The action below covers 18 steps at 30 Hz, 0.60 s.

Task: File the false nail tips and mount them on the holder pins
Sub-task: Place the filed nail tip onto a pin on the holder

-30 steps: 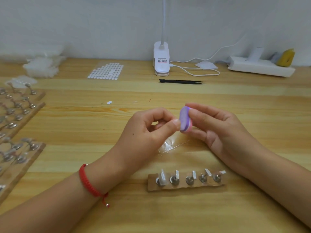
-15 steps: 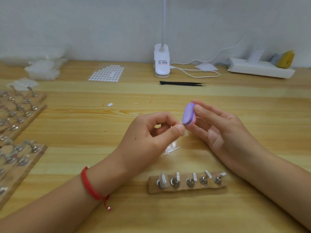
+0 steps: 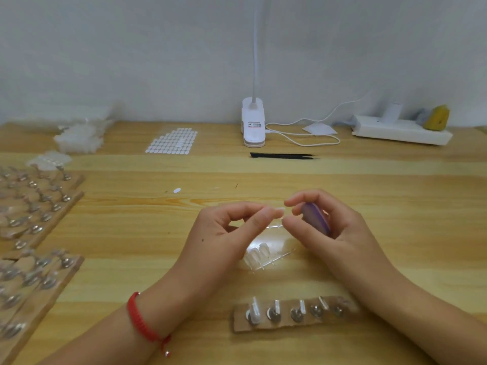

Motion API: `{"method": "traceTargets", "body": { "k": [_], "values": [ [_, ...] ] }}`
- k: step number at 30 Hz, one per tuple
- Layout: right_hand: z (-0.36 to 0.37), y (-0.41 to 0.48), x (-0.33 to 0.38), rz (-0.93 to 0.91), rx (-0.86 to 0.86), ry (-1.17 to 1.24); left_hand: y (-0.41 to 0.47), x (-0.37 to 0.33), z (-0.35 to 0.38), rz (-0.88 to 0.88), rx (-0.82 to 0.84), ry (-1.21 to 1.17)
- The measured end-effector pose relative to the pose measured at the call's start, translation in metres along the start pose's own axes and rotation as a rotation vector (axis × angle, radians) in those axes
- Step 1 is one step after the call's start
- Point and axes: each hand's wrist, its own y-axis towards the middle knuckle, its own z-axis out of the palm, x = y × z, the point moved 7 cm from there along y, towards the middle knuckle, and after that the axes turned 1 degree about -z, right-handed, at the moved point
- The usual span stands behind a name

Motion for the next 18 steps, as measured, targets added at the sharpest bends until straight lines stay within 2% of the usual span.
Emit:
{"method": "traceTargets", "body": {
  "k": [3,8,13,18],
  "values": [
    [-0.002,0.001,0.007,-0.068,-0.049,-0.049,-0.001,-0.002,0.004,-0.013,0.047,-0.021],
    [-0.003,0.001,0.005,-0.031,-0.040,0.017,-0.002,0.002,0.005,0.019,0.068,0.040],
    [-0.001,0.000,0.009,-0.013,-0.009,0.036,-0.010,-0.006,0.004,0.258,-0.048,0.304],
    [0.005,-0.006,-0.004,0.186,0.061,0.122,-0.014,-0.026,0.001,0.464,-0.074,0.590]
  ]
}}
